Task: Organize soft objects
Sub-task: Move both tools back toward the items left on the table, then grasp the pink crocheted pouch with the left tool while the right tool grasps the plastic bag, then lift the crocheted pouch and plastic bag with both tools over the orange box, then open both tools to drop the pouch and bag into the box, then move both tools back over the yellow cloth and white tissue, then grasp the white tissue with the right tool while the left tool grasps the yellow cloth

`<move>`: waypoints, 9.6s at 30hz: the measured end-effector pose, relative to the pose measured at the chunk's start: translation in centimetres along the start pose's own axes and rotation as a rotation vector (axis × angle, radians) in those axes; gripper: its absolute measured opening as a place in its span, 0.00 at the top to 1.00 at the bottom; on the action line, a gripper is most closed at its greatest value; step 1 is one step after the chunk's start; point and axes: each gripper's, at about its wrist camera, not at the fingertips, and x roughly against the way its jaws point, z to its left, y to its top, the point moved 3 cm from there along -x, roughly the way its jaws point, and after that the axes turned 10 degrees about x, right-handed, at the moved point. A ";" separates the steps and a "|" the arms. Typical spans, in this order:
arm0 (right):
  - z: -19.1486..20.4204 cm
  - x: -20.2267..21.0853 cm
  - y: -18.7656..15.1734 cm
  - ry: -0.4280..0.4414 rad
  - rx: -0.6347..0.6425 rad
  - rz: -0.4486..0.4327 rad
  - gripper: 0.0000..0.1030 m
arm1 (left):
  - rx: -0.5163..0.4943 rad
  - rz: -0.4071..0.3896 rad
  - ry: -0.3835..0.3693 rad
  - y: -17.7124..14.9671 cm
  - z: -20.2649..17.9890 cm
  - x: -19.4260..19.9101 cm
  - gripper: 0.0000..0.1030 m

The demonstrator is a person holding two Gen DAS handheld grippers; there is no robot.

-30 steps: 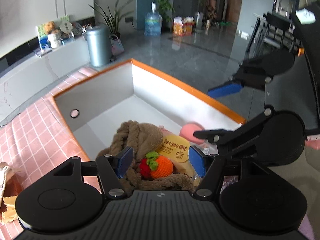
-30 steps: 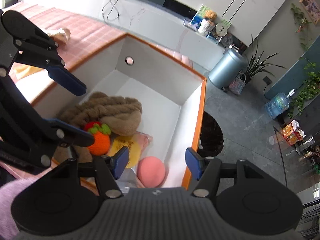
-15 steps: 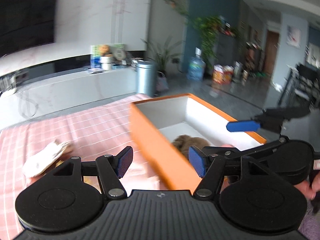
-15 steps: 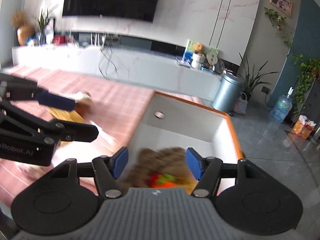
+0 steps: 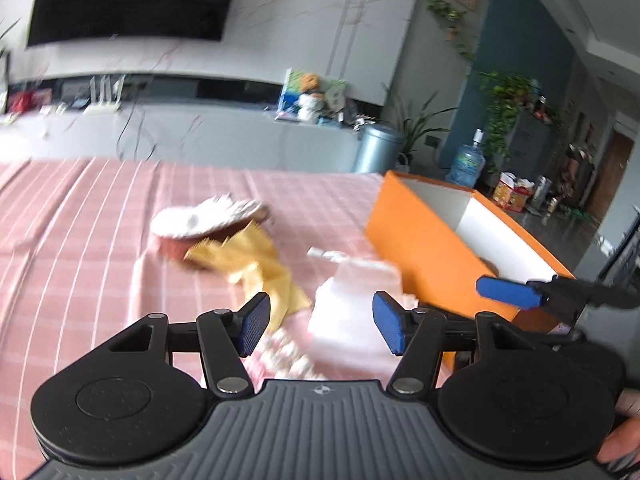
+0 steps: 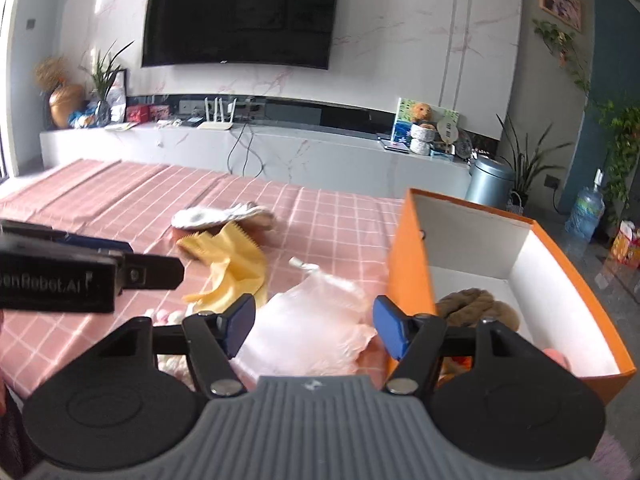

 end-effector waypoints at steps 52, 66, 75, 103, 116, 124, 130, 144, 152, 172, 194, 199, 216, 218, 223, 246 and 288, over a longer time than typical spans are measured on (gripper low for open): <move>4.5 -8.3 -5.2 0.037 0.095 0.175 1.00 | -0.035 0.064 0.096 -4.8 4.2 -4.7 0.65; 4.4 -5.3 -3.2 0.023 0.124 -0.003 1.00 | -0.036 -0.016 0.089 -3.5 3.5 -2.1 0.66; 3.3 -2.0 -1.5 -0.003 0.106 -0.113 1.00 | -0.053 -0.073 0.071 -1.9 1.8 0.1 0.66; -12.5 2.9 2.0 -0.044 0.059 -0.114 1.00 | -0.202 -0.076 -0.200 6.1 -11.9 -7.0 0.66; -21.0 -2.5 1.5 -0.049 0.057 0.021 1.00 | -0.385 0.076 -0.192 6.0 -16.2 -15.7 0.66; -22.7 -7.8 0.8 -0.024 0.185 0.128 1.00 | -0.502 0.151 -0.138 4.5 -17.2 -19.6 0.66; -23.9 -11.8 -0.2 0.005 0.277 0.224 1.00 | -0.549 0.200 -0.127 3.8 -18.3 -22.0 0.66; -24.7 -17.2 -1.4 0.009 0.413 0.363 1.00 | -0.666 0.317 -0.051 2.7 -19.2 -27.2 0.66; -25.2 -17.6 -1.2 0.012 0.389 0.362 0.89 | -0.736 0.298 -0.004 2.2 -19.5 -27.8 0.54; -24.6 -15.2 -0.2 -0.024 0.325 0.333 0.55 | -0.634 0.188 -0.071 4.1 -19.0 -22.2 0.41; -13.9 -6.2 4.2 -0.034 0.056 0.014 0.42 | -0.254 -0.012 0.004 4.3 -5.8 -8.9 0.41; -9.1 -6.5 4.5 0.028 0.024 0.002 0.41 | -0.201 -0.002 0.074 3.8 -1.5 -7.6 0.41; -0.4 -10.4 0.4 0.085 0.069 0.109 0.42 | -0.076 0.043 0.058 0.1 4.5 -6.2 0.41; -0.3 -10.5 0.1 0.080 0.083 0.116 0.42 | -0.085 0.053 0.055 -0.2 4.6 -6.2 0.41; -0.2 -10.5 -0.4 0.094 0.079 0.133 0.40 | -0.078 0.077 0.036 -0.7 4.8 -6.4 0.43; 1.1 -15.0 -1.9 0.160 -0.013 0.265 0.44 | -0.118 0.095 0.060 -0.4 5.0 -10.1 0.30; 1.7 -17.5 0.3 0.082 0.081 0.163 0.83 | -0.149 0.068 0.144 -0.6 3.9 -13.0 0.98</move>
